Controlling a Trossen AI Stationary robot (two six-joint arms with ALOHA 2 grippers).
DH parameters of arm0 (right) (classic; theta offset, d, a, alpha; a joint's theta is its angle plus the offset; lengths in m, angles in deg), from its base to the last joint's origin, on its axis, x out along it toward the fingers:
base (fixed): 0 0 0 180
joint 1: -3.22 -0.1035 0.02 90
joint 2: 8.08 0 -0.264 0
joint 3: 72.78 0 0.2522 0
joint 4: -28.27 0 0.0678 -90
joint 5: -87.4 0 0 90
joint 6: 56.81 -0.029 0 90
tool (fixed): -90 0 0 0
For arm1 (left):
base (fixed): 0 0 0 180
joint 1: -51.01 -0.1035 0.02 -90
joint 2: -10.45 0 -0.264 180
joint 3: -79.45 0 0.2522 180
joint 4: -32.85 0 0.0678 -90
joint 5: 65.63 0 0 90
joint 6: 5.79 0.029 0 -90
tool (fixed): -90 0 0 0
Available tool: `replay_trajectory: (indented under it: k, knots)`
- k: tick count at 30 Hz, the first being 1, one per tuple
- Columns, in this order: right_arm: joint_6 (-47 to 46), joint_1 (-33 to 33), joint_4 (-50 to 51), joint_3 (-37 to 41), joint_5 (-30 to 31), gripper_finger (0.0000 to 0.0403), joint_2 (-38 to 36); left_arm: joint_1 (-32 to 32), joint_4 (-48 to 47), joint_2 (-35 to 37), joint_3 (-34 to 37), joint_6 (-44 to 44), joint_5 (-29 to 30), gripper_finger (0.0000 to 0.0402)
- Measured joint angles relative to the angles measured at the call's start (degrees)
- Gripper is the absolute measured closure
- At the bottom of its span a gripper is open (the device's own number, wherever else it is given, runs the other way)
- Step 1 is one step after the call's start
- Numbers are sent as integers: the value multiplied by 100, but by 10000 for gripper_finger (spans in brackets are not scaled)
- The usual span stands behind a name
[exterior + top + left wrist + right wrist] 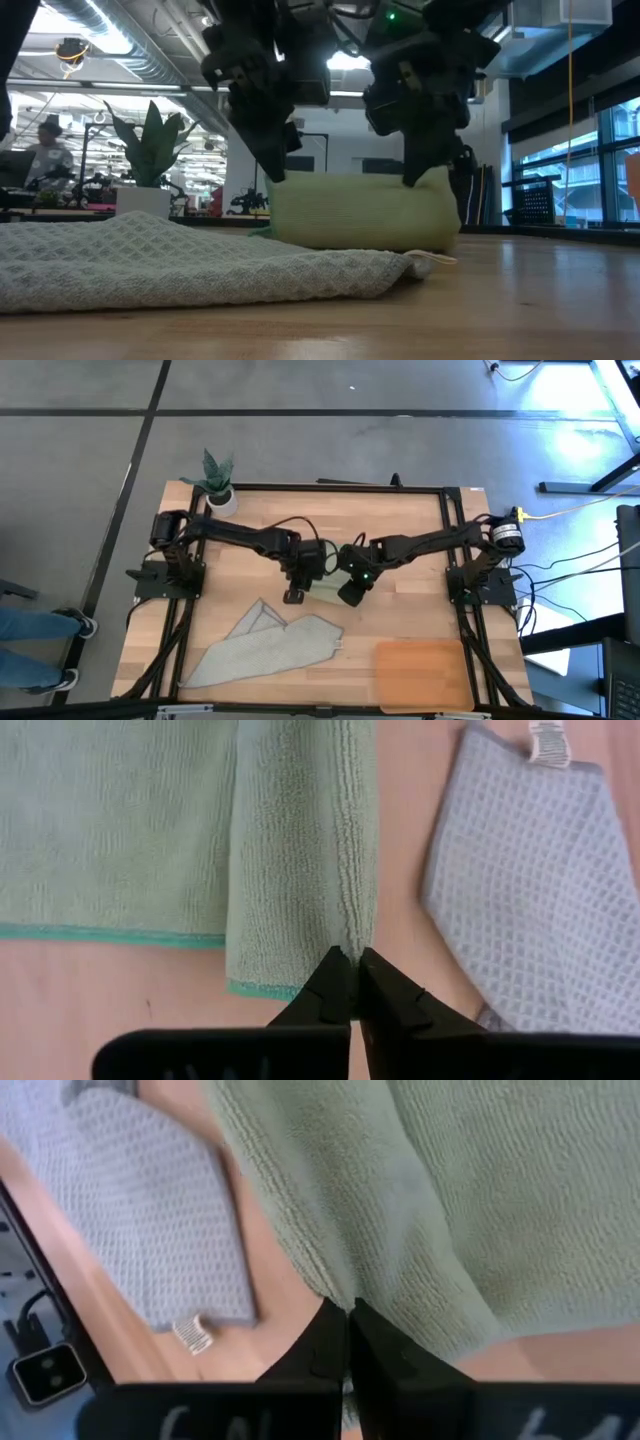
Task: Roll microfiber towels into tight, uniform cylinder then place into a basket
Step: Roll the green microfiber towel
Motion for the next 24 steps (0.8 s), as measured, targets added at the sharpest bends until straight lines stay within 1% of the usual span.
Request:
replay_trajectory:
  k: [3,9,13,19,21,24]
  knots:
    - [3,123,112,0,32,394,1,-113,33,-25,0,36,-164,401]
    - [17,280,222,44,82,394,5,-277,184,-134,-2,40,-155,401]
    - [9,323,339,70,366,394,5,-350,312,-240,-5,39,-125,401]
    - [-84,321,432,75,689,393,10,-368,521,-323,4,35,75,401]
    - [-133,321,462,75,601,393,7,-368,551,-323,4,32,44,401]
    - [-10,327,413,74,-68,393,8,-373,446,-315,0,-7,-379,401]
